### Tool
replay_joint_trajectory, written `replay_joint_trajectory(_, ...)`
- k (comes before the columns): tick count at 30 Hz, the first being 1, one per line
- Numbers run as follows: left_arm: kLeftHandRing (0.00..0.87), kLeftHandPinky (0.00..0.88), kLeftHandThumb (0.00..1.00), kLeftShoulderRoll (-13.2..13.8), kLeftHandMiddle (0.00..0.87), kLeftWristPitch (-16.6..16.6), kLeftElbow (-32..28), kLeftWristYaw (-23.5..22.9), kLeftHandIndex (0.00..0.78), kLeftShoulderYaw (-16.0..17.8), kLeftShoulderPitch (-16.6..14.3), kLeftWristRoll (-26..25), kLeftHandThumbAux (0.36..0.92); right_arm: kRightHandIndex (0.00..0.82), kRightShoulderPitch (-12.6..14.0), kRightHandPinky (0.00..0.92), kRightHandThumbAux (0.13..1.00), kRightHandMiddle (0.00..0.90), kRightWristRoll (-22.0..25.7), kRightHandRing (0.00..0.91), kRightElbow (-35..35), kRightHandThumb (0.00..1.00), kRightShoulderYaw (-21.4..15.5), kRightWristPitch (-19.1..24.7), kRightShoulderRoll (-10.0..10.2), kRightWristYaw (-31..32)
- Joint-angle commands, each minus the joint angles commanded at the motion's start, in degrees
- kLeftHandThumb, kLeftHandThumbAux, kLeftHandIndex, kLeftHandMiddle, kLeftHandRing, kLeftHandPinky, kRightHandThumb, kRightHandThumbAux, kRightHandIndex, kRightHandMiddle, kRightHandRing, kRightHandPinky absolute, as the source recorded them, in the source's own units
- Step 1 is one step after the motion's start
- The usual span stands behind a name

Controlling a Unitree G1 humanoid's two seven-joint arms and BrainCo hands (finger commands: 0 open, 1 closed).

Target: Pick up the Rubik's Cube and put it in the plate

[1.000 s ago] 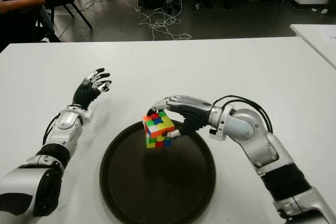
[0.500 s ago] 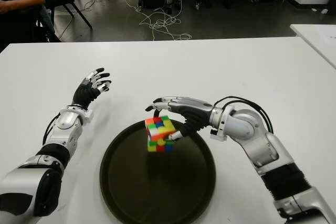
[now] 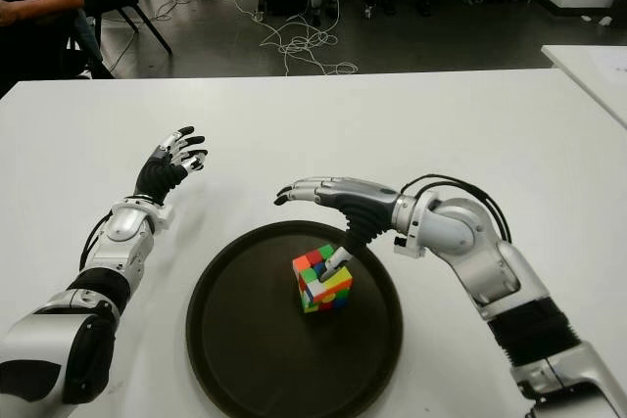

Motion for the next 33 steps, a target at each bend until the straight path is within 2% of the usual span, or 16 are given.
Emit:
replay_joint_trajectory(9,0.213,0.239,0.200,-0.01,0.191,0.04,0.09,0.26,0.117,-0.13,-0.04,0.13,0.726,0.000,-0.29,0.000,0.667,0.000,3.35,0.000,0.89,0.000,-1.79,-2.07,-0.01,0.03)
replay_joint_trajectory(12,0.209,0.237,0.205,-0.03,0.189,-0.11,0.08,0.24,0.116,-0.11,-0.04,0.09,0.731,0.000,-2.08,0.000,0.609,0.000,13.96,0.000,5.81,0.000,-5.86,-2.33,-1.66,5.99)
replay_joint_trajectory(15,0.208,0.235,0.207,-0.01,0.191,-0.16,0.10,0.33,0.117,-0.15,-0.05,0.15,0.743,0.000,-4.18,0.000,0.575,0.000,19.60,0.000,9.83,0.000,-7.90,-1.52,-1.76,10.12)
replay_joint_trajectory(17,0.206,0.232,0.208,0.04,0.190,0.01,0.17,0.43,0.116,-0.20,-0.09,0.22,0.745,0.000,-5.11,0.000,0.563,0.000,23.40,0.000,13.41,0.000,-9.51,-1.02,0.97,10.72)
replay_joint_trajectory(18,0.207,0.231,0.208,0.06,0.190,0.18,0.24,0.45,0.116,-0.20,-0.13,0.22,0.746,0.000,-6.32,0.000,0.558,0.000,25.56,0.000,17.94,0.000,-11.05,-1.77,3.64,10.16)
replay_joint_trajectory(20,0.209,0.231,0.209,0.07,0.191,0.33,0.32,0.47,0.116,-0.19,-0.18,0.19,0.744,0.000,-8.00,0.000,0.553,0.000,28.31,0.000,23.87,0.000,-13.34,-3.09,7.19,9.06)
replay_joint_trajectory(21,0.212,0.233,0.211,0.07,0.193,0.35,0.34,0.49,0.117,-0.19,-0.19,0.18,0.745,0.000,-8.50,0.002,0.559,0.002,29.11,0.000,25.51,0.000,-14.19,-3.61,8.28,8.63)
replay_joint_trajectory(23,0.215,0.235,0.214,0.06,0.196,0.34,0.35,0.51,0.118,-0.18,-0.19,0.17,0.745,0.000,-9.02,0.004,0.564,0.005,29.65,0.000,26.89,0.000,-14.96,-4.37,9.06,8.68)
replay_joint_trajectory(24,0.216,0.236,0.215,0.06,0.197,0.27,0.37,0.55,0.119,-0.16,-0.18,0.14,0.745,0.000,-9.10,0.005,0.566,0.006,31.43,0.000,27.10,0.000,-16.56,-4.24,10.71,7.32)
replay_joint_trajectory(25,0.219,0.238,0.215,0.07,0.201,0.23,0.40,0.56,0.120,-0.13,-0.18,0.11,0.742,0.015,-9.24,0.090,0.593,0.051,32.73,0.053,27.43,0.000,-17.82,-4.24,12.02,6.36)
replay_joint_trajectory(26,0.220,0.239,0.215,0.09,0.202,0.20,0.48,0.62,0.120,-0.09,-0.20,0.09,0.741,0.020,-9.22,0.121,0.603,0.067,34.90,0.073,27.33,0.000,-20.09,-2.87,14.30,3.03)
replay_joint_trajectory(27,0.220,0.239,0.215,0.12,0.204,0.18,0.55,0.66,0.123,-0.05,-0.20,0.08,0.736,0.062,-9.23,0.218,0.626,0.140,36.25,0.156,27.30,0.020,-21.69,-1.89,15.89,0.75)
replay_joint_trajectory(28,0.220,0.239,0.215,0.15,0.205,0.17,0.63,0.70,0.123,-0.02,-0.21,0.07,0.734,0.078,-9.21,0.254,0.635,0.166,36.93,0.186,27.56,0.027,-23.46,-0.49,17.35,-3.04)
replay_joint_trajectory(30,0.217,0.238,0.216,0.20,0.204,0.15,0.72,0.72,0.125,0.02,-0.22,0.05,0.725,0.146,-9.42,0.376,0.661,0.273,37.07,0.305,29.25,0.068,-25.97,0.84,18.85,-8.56)
replay_joint_trajectory(31,0.215,0.236,0.216,0.21,0.203,0.14,0.76,0.72,0.124,0.03,-0.23,0.05,0.724,0.165,-10.73,0.405,0.668,0.298,36.69,0.335,34.62,0.074,-28.00,0.70,19.23,-13.13)
replay_joint_trajectory(33,0.209,0.234,0.220,0.23,0.197,0.15,0.80,0.72,0.120,0.04,-0.24,0.05,0.725,0.291,-12.91,0.559,0.719,0.432,35.44,0.485,42.41,0.081,-30.15,0.44,19.62,-19.39)
